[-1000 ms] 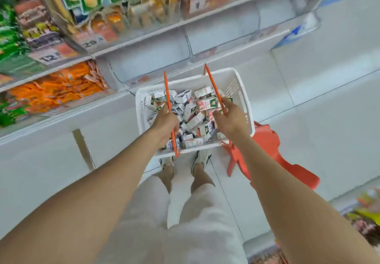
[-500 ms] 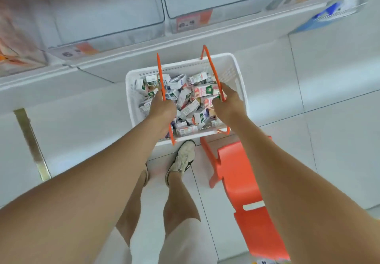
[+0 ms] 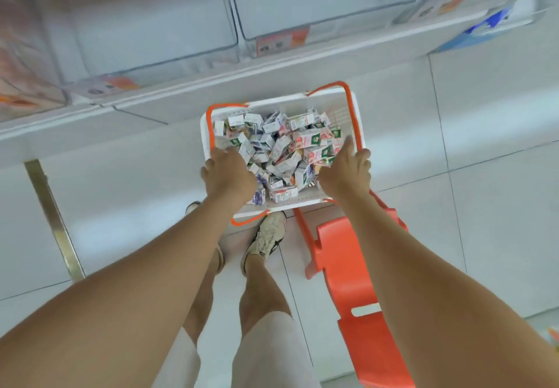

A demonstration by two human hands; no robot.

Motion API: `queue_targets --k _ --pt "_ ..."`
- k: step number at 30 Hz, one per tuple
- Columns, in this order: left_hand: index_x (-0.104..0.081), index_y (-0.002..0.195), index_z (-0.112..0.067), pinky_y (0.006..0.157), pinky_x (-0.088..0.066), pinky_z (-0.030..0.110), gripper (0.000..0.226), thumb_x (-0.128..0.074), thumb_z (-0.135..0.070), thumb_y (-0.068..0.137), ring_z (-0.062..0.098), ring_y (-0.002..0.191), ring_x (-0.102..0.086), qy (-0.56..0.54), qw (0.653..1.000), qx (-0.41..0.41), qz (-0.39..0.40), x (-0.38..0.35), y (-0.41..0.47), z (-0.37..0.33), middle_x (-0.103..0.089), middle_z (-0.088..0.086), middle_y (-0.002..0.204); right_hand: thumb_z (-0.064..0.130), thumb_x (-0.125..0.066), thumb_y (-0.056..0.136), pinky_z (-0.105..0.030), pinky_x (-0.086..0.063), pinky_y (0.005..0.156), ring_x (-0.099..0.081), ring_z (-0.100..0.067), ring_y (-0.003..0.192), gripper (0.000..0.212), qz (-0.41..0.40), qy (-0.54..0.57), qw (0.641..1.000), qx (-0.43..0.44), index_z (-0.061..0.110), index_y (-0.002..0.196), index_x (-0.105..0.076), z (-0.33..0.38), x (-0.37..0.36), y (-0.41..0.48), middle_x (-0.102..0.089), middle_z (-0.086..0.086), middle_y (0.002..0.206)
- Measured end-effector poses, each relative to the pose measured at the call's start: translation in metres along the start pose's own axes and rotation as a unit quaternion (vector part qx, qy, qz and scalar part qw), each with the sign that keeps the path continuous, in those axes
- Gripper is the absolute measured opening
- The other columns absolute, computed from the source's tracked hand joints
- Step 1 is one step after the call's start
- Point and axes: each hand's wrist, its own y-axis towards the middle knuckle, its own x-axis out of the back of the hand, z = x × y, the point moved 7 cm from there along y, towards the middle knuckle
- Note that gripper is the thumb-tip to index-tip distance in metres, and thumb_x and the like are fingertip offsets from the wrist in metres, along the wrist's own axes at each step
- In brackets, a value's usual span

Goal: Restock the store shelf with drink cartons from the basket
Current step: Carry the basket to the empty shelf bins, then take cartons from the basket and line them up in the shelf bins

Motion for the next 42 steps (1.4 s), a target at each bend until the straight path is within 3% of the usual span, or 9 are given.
queue_targets --k 3,6,14,21,25,30,34,37,42 --pt "-0.062 0.129 -0.015 0.1 -0.048 0.047 0.032 -0.057 -0.02 0.097 0.038 0.123 -0.057 0.016 0.99 -0.137 0.028 0.052 -0.032 -0.036 -0.056 0.014 0.135 0.016 -0.056 0.087 -0.051 -0.041 0.108 -0.043 -0.045 0.13 0.075 0.033 0.007 0.996 0.088 0.017 0.156 -0.029 0.042 0.034 -0.046 -0.038 -0.021 0.14" --pt "-0.065 0.121 -0.019 0.092 -0.054 0.045 0.027 -0.054 -0.023 0.097 0.035 0.115 -0.062 0.003 0.979 -0.197 0.044 0.116 -0.072 -0.049 -0.067 0.01 0.123 0.016 -0.058 0.085 -0.05 -0.047 0.101 -0.051 -0.047 0.123 0.072 0.01 0.035 0.986 0.165 0.019 0.153 -0.033 0.087 0.08 -0.104 -0.045 -0.022 0.135" --pt "-0.07 0.104 -0.021 0.082 -0.058 0.042 0.02 -0.052 -0.021 0.097 0.029 0.094 -0.065 -0.059 0.971 -0.233 -0.011 0.253 -0.159 -0.012 -0.073 0.004 0.102 0.018 -0.058 0.089 -0.038 -0.054 0.091 -0.066 -0.035 0.109 0.04 -0.011 -0.009 0.958 0.288 0.013 0.129 -0.065 0.172 0.187 -0.228 -0.072 -0.018 0.112" --pt "-0.073 0.108 -0.023 0.087 -0.058 0.044 0.023 -0.053 -0.018 0.095 0.03 0.101 -0.067 -0.074 0.967 -0.24 -0.037 0.311 -0.204 -0.016 -0.073 0.006 0.108 0.024 -0.052 0.097 -0.042 -0.055 0.088 -0.061 -0.037 0.116 0.047 -0.002 -0.106 0.929 0.354 0.019 0.143 -0.051 0.221 0.248 -0.281 -0.068 -0.018 0.119" --pt "-0.072 0.114 -0.022 0.086 -0.058 0.044 0.027 -0.051 -0.018 0.097 0.031 0.103 -0.066 -0.063 0.967 -0.244 -0.03 0.319 -0.216 -0.034 -0.072 0.008 0.111 0.024 -0.052 0.098 -0.038 -0.051 0.071 -0.064 -0.037 0.102 0.046 -0.013 -0.165 0.911 0.378 0.016 0.143 -0.047 0.228 0.271 -0.287 -0.065 -0.015 0.11" --pt "-0.07 0.117 -0.021 0.09 -0.055 0.043 0.026 -0.054 -0.023 0.097 0.033 0.107 -0.064 -0.065 0.962 -0.253 -0.081 0.316 -0.21 -0.048 -0.074 0.007 0.108 0.026 -0.049 0.1 -0.034 -0.04 0.053 -0.058 -0.025 0.071 0.051 -0.015 -0.154 0.908 0.39 0.017 0.148 -0.034 0.212 0.284 -0.27 -0.057 -0.003 0.076" --pt "-0.067 0.121 -0.019 0.095 -0.044 0.041 0.03 -0.052 -0.028 0.097 0.031 0.112 -0.055 -0.001 0.96 -0.229 -0.161 0.288 -0.183 -0.052 -0.07 0.004 0.107 0.036 -0.05 0.1 -0.039 -0.053 0.066 -0.064 -0.031 0.084 0.048 0.008 -0.196 0.882 0.429 0.015 0.141 -0.036 0.197 0.28 -0.223 -0.064 -0.008 0.097" --pt "-0.066 0.124 -0.022 0.098 -0.043 0.041 0.032 -0.05 -0.028 0.097 0.029 0.115 -0.055 0.029 0.971 -0.187 -0.146 0.241 -0.152 -0.06 -0.07 0.002 0.113 0.036 -0.047 0.102 -0.036 -0.047 0.062 -0.064 -0.031 0.083 0.045 0.035 -0.251 0.845 0.471 0.012 0.139 -0.038 0.193 0.267 -0.163 -0.065 -0.009 0.099" --pt "-0.059 0.136 -0.024 0.103 -0.046 0.046 0.045 -0.054 -0.017 0.092 0.031 0.123 -0.057 0.068 0.971 -0.21 -0.09 0.145 -0.07 -0.096 -0.065 0.005 0.127 0.038 -0.036 0.099 -0.043 -0.056 0.081 -0.066 -0.033 0.097 0.041 0.055 -0.303 0.776 0.551 0.014 0.125 -0.056 0.185 0.203 -0.054 -0.066 -0.009 0.106"
